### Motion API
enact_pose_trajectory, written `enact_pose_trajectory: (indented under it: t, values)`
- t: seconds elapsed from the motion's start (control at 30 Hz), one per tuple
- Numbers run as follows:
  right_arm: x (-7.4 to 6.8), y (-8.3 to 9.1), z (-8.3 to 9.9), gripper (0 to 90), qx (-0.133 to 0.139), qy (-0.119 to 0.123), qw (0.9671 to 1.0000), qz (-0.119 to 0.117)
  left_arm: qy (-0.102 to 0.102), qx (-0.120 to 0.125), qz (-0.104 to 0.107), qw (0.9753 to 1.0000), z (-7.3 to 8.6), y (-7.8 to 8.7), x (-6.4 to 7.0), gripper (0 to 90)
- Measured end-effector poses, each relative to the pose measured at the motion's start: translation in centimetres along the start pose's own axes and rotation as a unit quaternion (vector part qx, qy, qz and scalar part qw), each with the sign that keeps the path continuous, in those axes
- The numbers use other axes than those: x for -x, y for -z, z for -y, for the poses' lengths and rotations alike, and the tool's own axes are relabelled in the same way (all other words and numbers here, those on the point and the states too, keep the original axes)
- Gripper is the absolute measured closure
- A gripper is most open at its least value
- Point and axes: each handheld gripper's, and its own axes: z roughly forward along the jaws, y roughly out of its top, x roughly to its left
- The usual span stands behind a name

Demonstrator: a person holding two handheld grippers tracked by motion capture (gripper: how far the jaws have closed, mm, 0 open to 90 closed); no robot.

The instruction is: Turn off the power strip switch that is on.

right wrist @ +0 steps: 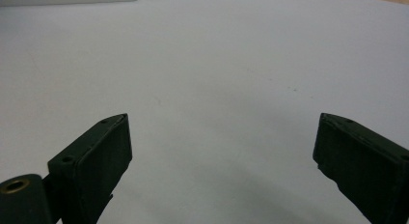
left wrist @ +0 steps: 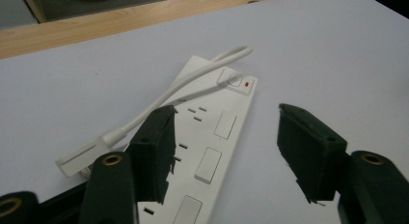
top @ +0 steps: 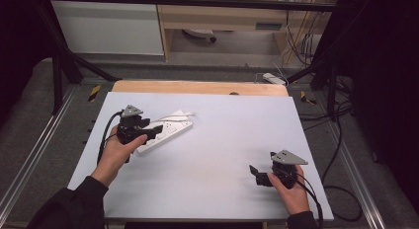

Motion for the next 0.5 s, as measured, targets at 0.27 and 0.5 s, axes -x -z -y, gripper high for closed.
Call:
enact_pose_trajectory:
  t: [0.27,0.5]
  values:
    - [0.0,0.0,0.0,6.8,-0.001,-0.001,1.0000,-0.001,-0.009,-0.007,0.003,0.9999,0.2,-0.7,-0.1,55.8]
    - [0.0,0.0,0.0,6.7,-0.001,-0.001,1.0000,-0.002,-0.010,-0.008,0.008,0.9999,0.2,-1.1,0.0,66.8]
